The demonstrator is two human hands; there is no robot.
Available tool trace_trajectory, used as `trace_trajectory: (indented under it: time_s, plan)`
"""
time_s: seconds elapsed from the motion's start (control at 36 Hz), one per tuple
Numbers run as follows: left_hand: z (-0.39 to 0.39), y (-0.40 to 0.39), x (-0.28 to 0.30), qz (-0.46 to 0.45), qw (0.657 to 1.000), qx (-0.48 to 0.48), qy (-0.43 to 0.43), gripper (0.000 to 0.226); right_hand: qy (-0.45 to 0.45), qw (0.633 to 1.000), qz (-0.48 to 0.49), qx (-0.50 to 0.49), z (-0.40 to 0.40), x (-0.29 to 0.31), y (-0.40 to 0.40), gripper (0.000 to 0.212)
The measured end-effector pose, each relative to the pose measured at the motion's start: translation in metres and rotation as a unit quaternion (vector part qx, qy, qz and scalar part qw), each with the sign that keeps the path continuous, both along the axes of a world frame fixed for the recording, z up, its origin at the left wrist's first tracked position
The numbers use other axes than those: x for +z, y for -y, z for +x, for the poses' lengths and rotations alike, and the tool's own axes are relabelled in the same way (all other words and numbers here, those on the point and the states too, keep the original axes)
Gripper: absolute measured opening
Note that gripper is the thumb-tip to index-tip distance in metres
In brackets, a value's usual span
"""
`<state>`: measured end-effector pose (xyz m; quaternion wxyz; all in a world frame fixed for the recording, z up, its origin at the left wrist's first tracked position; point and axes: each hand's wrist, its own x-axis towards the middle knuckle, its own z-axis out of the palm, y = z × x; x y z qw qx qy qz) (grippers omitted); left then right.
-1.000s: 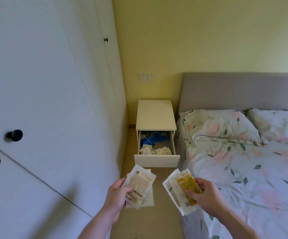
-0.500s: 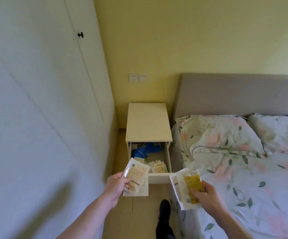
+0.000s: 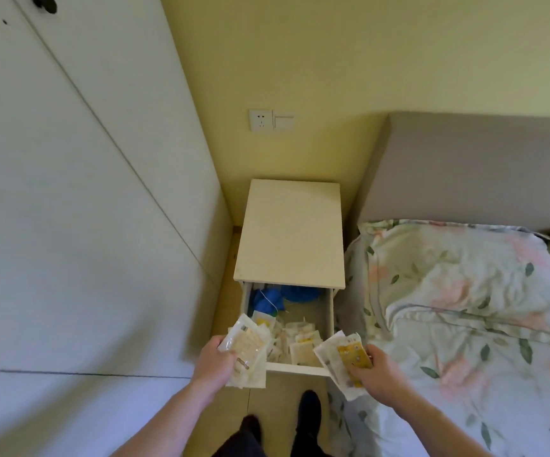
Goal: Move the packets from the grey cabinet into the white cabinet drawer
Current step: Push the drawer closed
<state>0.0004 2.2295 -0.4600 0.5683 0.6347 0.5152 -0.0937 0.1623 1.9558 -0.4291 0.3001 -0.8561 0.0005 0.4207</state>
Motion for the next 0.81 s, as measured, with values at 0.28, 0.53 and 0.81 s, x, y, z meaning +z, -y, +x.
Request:
trace_trajectory:
  time_s: [0.28,0.53,0.81]
  plan:
    - [0.065,-0.049,-0.138,0.107,0.980,-0.151,-0.077,0.034,0.007,0.993,-0.077,0.091,0.068,-0.123,-0.059,0.013]
    - [0.101,-0.064,-0.265,0.150,0.952,-0.249,-0.093,0.034,0.021,0.980,-0.088,0.178,0.081,-0.241,-0.095,0.018]
    - [0.098,-0.056,-0.331,0.167,0.895,-0.393,-0.130,0.050,0.020,0.932,-0.187,0.309,0.069,-0.329,-0.112,0.045]
